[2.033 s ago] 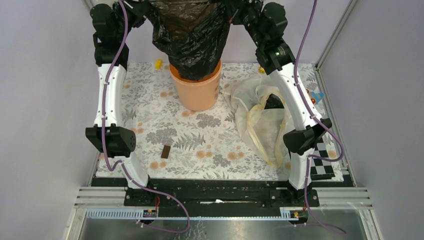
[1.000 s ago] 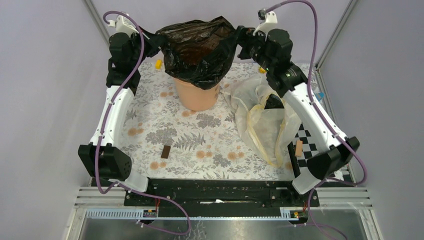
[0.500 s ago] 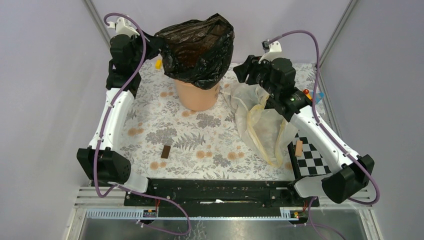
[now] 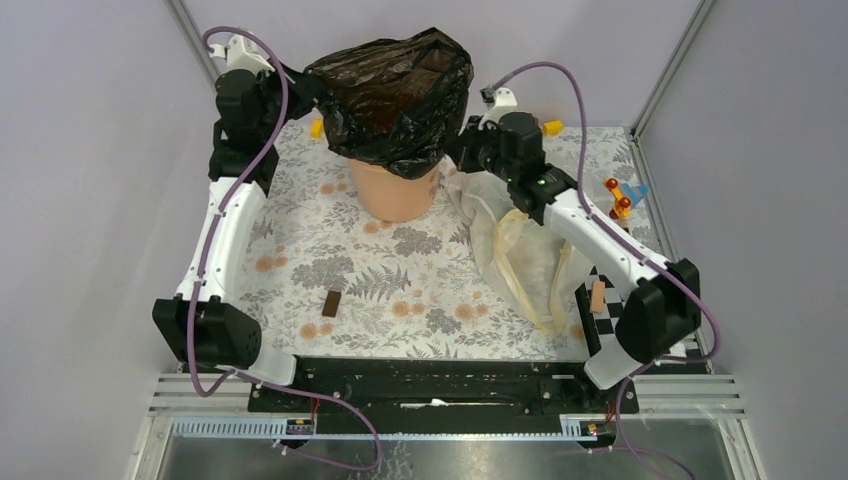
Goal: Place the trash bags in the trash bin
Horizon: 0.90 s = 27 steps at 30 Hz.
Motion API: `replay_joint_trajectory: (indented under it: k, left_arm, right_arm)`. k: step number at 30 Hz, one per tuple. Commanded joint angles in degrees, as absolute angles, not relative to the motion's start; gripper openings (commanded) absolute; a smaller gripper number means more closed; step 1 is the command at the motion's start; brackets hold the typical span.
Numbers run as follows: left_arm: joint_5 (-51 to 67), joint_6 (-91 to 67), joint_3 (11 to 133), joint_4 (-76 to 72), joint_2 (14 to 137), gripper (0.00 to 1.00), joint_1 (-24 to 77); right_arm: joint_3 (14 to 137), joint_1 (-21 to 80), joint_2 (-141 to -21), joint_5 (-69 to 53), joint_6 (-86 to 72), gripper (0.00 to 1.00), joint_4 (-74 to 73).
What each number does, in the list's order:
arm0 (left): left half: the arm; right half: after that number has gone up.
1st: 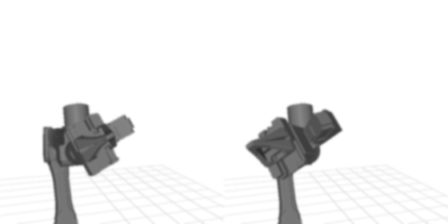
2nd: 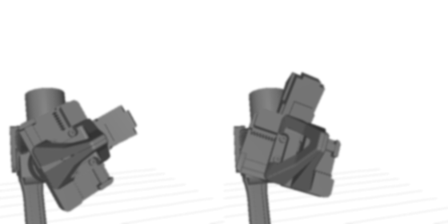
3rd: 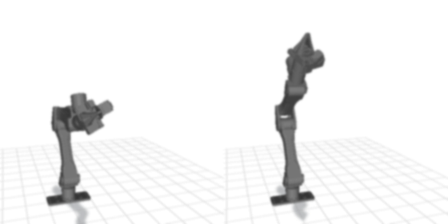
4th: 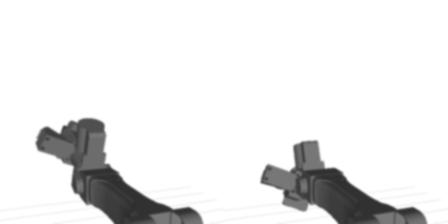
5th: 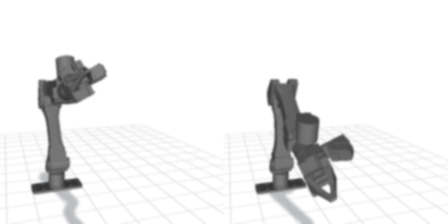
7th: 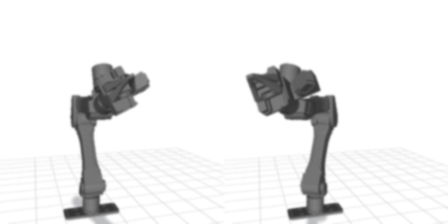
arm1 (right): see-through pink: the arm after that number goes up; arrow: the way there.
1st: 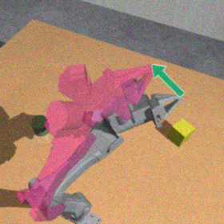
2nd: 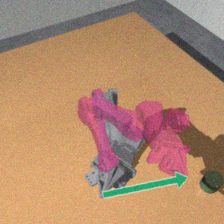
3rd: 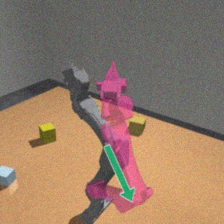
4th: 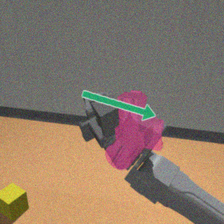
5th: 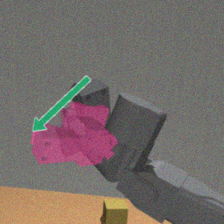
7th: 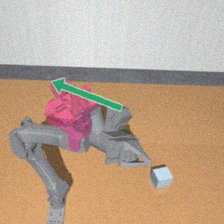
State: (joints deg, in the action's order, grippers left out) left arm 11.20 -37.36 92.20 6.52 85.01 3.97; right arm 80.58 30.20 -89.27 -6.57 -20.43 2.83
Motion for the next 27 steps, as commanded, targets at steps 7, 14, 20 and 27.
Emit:
replay_joint_trajectory:
  k: [7,14,20,27]
  left_arm:
    - [13.62,-38.19,95.89,6.15,82.79,0.0,0.0]
    - [15.63,-40.28,96.65,5.17,84.05,0.0,-2.82]
    - [17.25,-42.03,97.32,4.17,85.27,0.0,-3.78]
    - [17.48,-42.06,97.54,4.26,85.65,0.0,-4.06]
  right_arm:
    - [97.18,33.47,-102.73,-2.06,-21.87,0.0,2.57]
    - [113.61,34.82,-114.44,-2.65,-21.26,0.0,-5.97]
    - [127.39,34.89,-124.86,-2.62,-20.15,0.0,-9.44]
    - [133.39,35.51,-131.03,-4.47,-20.79,0.0,-10.72]
